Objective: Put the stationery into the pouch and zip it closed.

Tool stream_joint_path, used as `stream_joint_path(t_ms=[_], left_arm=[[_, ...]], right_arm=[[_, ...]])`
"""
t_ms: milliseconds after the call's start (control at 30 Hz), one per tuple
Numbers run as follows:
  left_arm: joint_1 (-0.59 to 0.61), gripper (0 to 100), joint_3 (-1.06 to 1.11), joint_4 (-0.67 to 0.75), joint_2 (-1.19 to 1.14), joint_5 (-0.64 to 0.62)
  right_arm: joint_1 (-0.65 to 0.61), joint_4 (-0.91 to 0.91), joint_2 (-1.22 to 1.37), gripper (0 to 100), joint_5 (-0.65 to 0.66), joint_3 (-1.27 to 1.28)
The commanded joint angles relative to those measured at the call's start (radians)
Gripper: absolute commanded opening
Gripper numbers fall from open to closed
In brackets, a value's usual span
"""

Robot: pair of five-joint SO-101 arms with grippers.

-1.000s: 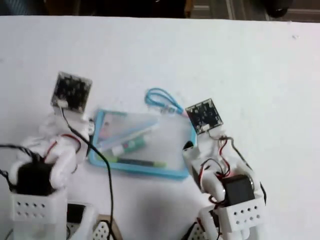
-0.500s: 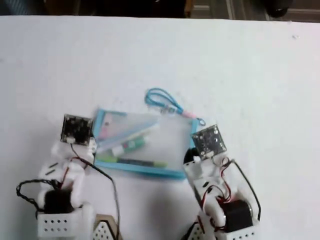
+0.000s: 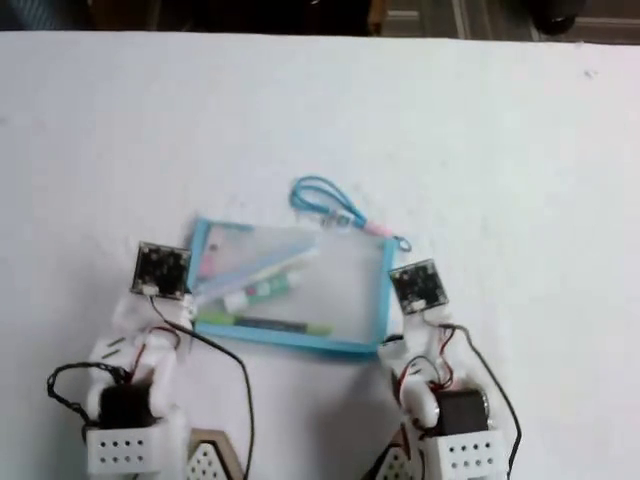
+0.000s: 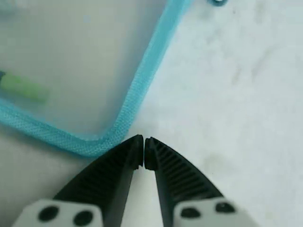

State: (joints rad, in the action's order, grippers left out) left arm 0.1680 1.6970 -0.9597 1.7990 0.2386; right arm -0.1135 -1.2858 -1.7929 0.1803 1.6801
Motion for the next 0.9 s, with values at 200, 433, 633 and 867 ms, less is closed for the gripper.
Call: stream_joint_path(t_ms=[200, 433, 633, 867], left_arm=[[0.004, 3, -0.003, -0.049, 0.010, 0.011], [0.004, 3, -0.003, -0.051, 0.010, 0.011], [0.004, 3, -0.003, -0.054, 0.010, 0.011], [0.004, 3, -0.003, -0.054, 0.010, 0.011]], right_arm=[[0.104, 0.013, -0.004, 1.7, -0.002, 0.011], [0.104, 0.013, -0.004, 1.7, -0.002, 0.011], [0.104, 0.013, -0.004, 1.7, -0.002, 0.011], [0.104, 0.013, -0.004, 1.7, -0.002, 0.011]])
